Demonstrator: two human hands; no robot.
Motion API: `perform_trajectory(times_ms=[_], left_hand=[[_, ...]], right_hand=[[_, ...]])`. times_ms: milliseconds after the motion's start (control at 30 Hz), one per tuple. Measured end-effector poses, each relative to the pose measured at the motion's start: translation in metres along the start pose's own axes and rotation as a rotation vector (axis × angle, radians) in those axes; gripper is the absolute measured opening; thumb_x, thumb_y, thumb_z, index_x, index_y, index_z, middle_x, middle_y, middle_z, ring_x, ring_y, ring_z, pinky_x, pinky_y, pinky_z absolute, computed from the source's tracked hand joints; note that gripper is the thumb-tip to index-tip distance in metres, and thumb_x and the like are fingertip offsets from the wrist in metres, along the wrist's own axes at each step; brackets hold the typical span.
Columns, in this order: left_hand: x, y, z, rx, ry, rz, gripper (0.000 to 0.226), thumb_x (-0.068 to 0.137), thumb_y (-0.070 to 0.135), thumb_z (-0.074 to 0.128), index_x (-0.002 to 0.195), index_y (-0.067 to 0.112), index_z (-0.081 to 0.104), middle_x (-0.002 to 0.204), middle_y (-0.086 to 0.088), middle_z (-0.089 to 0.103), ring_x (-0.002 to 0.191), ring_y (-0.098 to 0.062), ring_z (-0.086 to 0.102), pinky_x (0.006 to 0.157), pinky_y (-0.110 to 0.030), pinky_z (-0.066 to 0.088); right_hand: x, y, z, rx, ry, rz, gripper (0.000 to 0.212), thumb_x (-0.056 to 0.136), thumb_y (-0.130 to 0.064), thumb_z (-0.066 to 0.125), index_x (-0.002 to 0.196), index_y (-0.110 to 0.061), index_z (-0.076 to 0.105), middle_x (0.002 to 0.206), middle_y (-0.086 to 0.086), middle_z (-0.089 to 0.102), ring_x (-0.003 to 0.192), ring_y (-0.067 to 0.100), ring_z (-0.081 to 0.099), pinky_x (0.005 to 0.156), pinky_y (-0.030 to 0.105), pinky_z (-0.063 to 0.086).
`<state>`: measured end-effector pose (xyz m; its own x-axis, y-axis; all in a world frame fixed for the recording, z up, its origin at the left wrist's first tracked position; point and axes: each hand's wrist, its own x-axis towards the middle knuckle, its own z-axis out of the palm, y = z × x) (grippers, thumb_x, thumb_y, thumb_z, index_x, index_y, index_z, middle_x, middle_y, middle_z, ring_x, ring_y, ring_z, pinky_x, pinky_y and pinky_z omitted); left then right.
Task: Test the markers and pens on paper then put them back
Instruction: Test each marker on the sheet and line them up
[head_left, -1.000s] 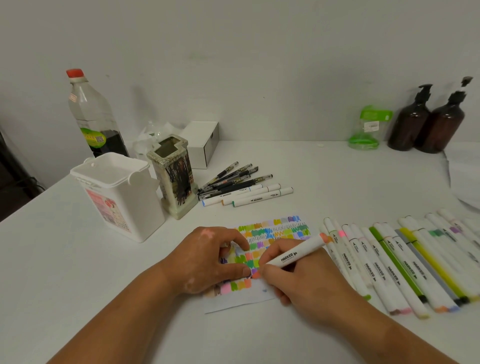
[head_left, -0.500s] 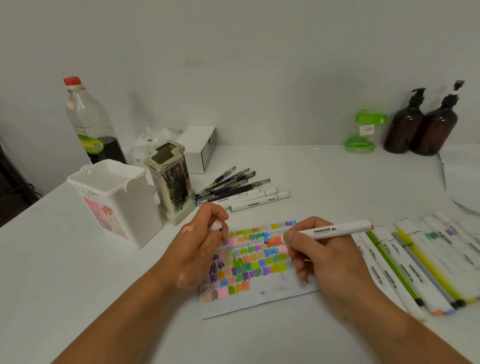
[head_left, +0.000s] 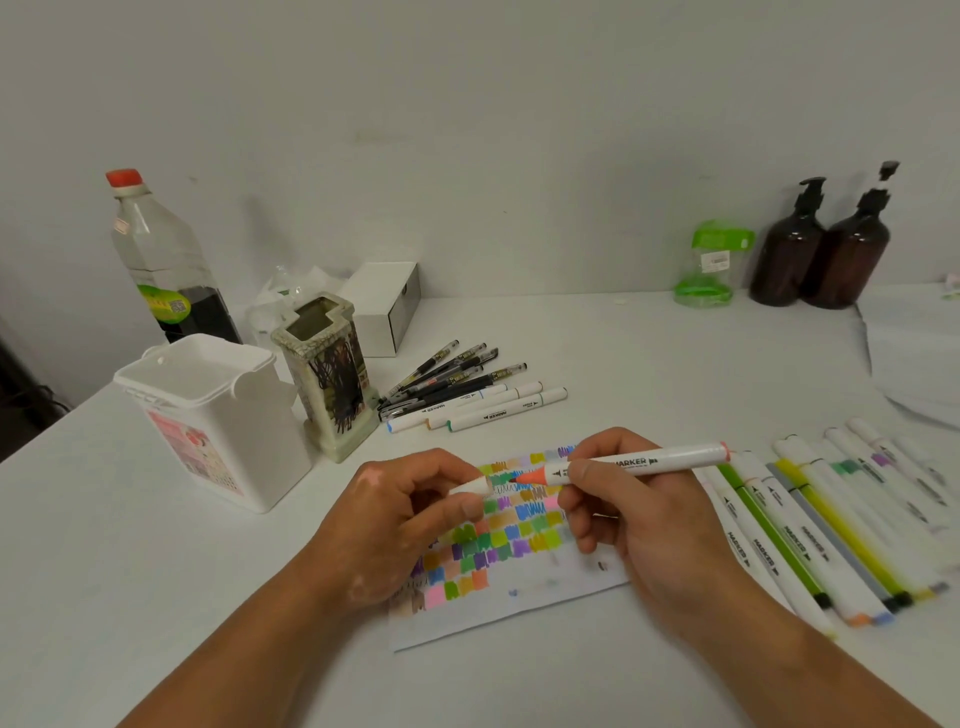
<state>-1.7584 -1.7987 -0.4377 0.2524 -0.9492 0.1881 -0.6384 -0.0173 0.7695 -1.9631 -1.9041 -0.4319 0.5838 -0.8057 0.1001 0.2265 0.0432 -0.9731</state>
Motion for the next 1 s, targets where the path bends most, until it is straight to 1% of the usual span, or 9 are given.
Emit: perform_trajectory(times_ms=[100,233,300,433,533,633,767,900,1000], left_hand=[[0.000,-0.002,0.001,0.010,-0.012,0.002,0.018,0.077,0.053,0.061,0.094,0.051,0.066,0.095,0.027,0.065,0.091,0.001,0.061,0.070,-0.011,0.051],[0.000,-0.003,0.004,-0.019,-0.016,0.017,0.020,0.075,0.057,0.061,0.093,0.051,0.068,0.091,0.021,0.067,0.086,-0.004,0.062,0.066,-0.015,0.053],[0.000,-0.002,0.006,-0.037,-0.031,0.040,0.023,0.073,0.062,0.060,0.093,0.055,0.068,0.090,0.018,0.068,0.085,-0.008,0.063,0.068,-0.020,0.056],[-0.001,-0.001,0.009,-0.039,-0.031,0.075,0.020,0.075,0.063,0.058,0.093,0.062,0.067,0.090,0.021,0.069,0.086,-0.009,0.064,0.068,-0.019,0.055],[0.000,0.000,0.009,-0.063,-0.016,0.086,0.020,0.078,0.058,0.060,0.095,0.056,0.070,0.091,0.024,0.070,0.089,-0.008,0.065,0.067,-0.016,0.053],[0.000,0.000,0.009,-0.080,-0.024,0.086,0.020,0.082,0.053,0.060,0.098,0.051,0.071,0.093,0.024,0.071,0.090,-0.008,0.066,0.068,-0.016,0.053],[0.000,-0.002,0.009,-0.086,-0.037,0.086,0.023,0.083,0.053,0.059,0.104,0.051,0.068,0.094,0.023,0.071,0.090,-0.009,0.066,0.068,-0.017,0.053],[0.002,-0.004,0.008,-0.109,-0.055,0.080,0.022,0.085,0.050,0.060,0.105,0.047,0.070,0.096,0.018,0.072,0.090,-0.013,0.067,0.069,-0.021,0.055],[0.005,-0.008,0.003,-0.088,-0.035,0.067,0.020,0.086,0.050,0.058,0.103,0.049,0.070,0.095,0.016,0.071,0.087,-0.013,0.066,0.069,-0.023,0.055]], right_hand=[[0.000,0.000,0.000,-0.018,-0.011,-0.004,0.009,0.081,-0.014,0.071,0.073,-0.020,0.070,0.067,0.014,0.068,0.053,0.019,0.059,0.047,0.027,0.048],[-0.002,0.005,0.001,-0.063,-0.046,-0.002,0.012,0.090,-0.004,0.070,0.081,-0.011,0.070,0.070,0.016,0.070,0.055,0.020,0.060,0.048,0.027,0.049],[-0.004,0.006,0.005,-0.101,-0.073,-0.001,0.004,0.084,-0.013,0.075,0.084,-0.011,0.071,0.071,0.017,0.071,0.056,0.019,0.060,0.049,0.026,0.050],[-0.005,0.007,0.010,-0.139,-0.085,0.024,0.008,0.076,-0.025,0.075,0.082,-0.019,0.074,0.075,0.016,0.074,0.059,0.018,0.063,0.052,0.027,0.051],[-0.004,0.006,0.010,-0.135,-0.066,0.035,0.008,0.076,-0.025,0.077,0.082,-0.019,0.075,0.076,0.015,0.075,0.061,0.018,0.065,0.055,0.026,0.052],[-0.004,0.004,0.010,-0.144,-0.074,0.039,0.004,0.084,-0.017,0.078,0.082,-0.019,0.075,0.076,0.014,0.075,0.062,0.018,0.066,0.056,0.025,0.053],[-0.006,0.003,0.012,-0.151,-0.071,0.042,0.007,0.088,-0.011,0.075,0.083,-0.016,0.075,0.076,0.014,0.075,0.063,0.018,0.067,0.057,0.025,0.053],[-0.006,0.001,0.011,-0.223,-0.096,-0.007,0.005,0.086,-0.025,0.079,0.086,-0.022,0.075,0.077,0.011,0.076,0.065,0.020,0.068,0.059,0.028,0.055],[-0.005,-0.006,0.001,-0.163,-0.184,-0.029,0.036,0.078,-0.052,0.073,0.095,-0.021,0.078,0.085,0.015,0.076,0.067,0.021,0.065,0.057,0.030,0.053]])
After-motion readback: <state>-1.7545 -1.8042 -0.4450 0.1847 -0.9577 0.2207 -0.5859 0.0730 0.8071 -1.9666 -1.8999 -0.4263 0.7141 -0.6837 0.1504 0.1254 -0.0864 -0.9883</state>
